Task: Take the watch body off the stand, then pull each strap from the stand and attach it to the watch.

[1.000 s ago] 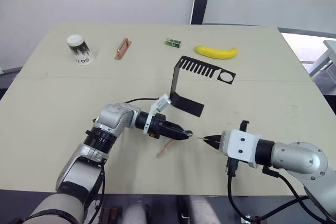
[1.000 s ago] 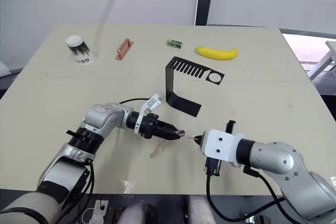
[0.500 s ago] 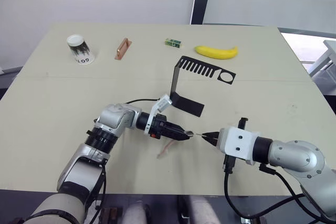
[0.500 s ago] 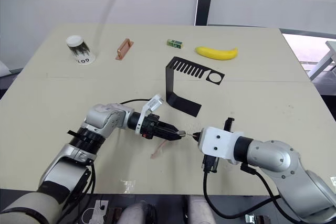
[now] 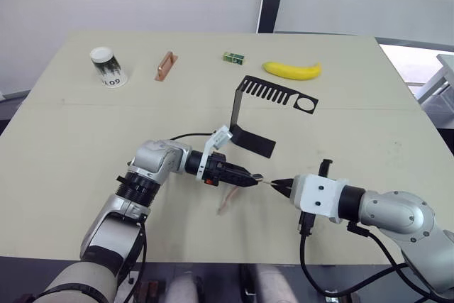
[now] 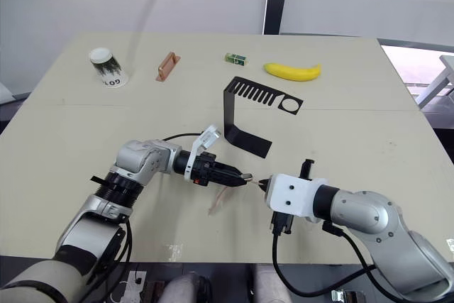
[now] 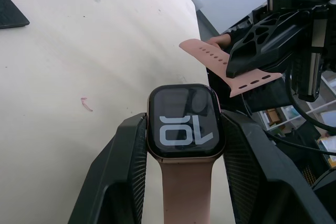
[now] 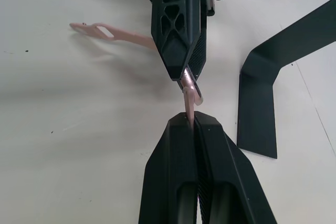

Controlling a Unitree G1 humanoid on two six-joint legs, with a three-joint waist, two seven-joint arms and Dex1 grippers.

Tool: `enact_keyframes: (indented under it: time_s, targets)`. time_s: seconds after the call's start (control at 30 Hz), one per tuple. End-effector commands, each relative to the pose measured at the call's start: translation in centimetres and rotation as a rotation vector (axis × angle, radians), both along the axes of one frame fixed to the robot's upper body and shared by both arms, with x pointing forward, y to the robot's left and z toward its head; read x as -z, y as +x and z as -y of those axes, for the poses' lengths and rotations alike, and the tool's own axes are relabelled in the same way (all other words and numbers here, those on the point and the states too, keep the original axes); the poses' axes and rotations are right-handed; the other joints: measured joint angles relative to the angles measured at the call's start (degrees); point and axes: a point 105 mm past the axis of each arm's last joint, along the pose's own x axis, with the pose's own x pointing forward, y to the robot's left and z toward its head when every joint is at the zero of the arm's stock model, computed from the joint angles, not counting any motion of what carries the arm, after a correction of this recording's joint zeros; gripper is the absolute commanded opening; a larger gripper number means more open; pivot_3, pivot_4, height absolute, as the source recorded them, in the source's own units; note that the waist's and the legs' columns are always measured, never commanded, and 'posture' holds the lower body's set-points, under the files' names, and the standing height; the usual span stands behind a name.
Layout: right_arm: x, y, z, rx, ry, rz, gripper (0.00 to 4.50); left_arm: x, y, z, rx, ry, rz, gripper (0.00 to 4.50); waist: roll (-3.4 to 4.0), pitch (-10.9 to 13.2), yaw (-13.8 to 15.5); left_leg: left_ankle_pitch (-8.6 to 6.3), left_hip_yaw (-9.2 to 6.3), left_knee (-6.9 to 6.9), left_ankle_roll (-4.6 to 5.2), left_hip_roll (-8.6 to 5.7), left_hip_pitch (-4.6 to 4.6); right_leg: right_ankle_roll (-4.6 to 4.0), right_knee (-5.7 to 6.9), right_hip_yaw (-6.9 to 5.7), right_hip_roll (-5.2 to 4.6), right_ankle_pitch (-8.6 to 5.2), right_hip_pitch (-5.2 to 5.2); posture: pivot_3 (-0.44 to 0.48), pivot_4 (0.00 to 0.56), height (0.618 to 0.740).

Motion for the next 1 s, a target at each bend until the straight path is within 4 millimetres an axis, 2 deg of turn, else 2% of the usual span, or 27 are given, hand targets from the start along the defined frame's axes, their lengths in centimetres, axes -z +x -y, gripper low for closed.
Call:
enact_keyframes:
  time_s: [0.03,1.0]
  targets:
    - [-0.44,0.22,-0.07,0.007,0.000,0.039,0.00,-1.39,0.01,0.26,0.017,-0.041,0.034,1.60,0.00,0.00,0.03,0.00,0.00,0.00,0.00,0.00,0.00,0.00,0.00,0.00,0.00,0.00,0.00,0.000,0.150,0.740]
    - [-0.31,0.43,0.03,0.019,-0.013,0.043,0.00,-1.92,-0.20,0.82,0.021,-0.076,0.031,1.60,0.00,0.00,0.00,0.00,0.00,0.01,0.00,0.00,0.00,0.00,0.02,0.00,0.00,0.00,0.00,0.000,0.150,0.740]
